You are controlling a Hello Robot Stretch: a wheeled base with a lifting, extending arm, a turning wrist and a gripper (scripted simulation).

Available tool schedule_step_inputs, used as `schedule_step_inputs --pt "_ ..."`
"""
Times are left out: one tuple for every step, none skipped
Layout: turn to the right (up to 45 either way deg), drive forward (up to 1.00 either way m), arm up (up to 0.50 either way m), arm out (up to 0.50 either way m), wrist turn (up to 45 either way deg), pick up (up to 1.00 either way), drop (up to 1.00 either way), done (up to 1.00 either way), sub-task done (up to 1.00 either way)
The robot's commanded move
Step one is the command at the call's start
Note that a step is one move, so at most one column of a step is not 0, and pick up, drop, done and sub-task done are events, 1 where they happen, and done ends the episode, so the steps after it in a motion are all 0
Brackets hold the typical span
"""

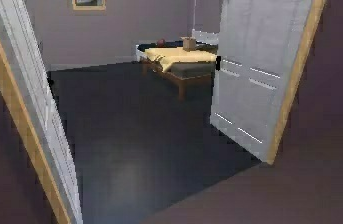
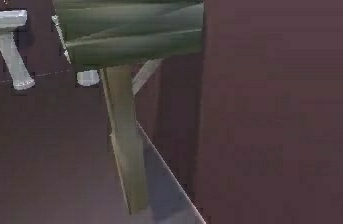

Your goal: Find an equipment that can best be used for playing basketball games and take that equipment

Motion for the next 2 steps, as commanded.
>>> schedule_step_inputs --pt "0.0 1.0 0.0 0.0 0.0 0.0 0.0 0.0 0.0" --pt "0.0 0.55 0.0 0.0 0.0 0.0 0.0 0.0 0.0"
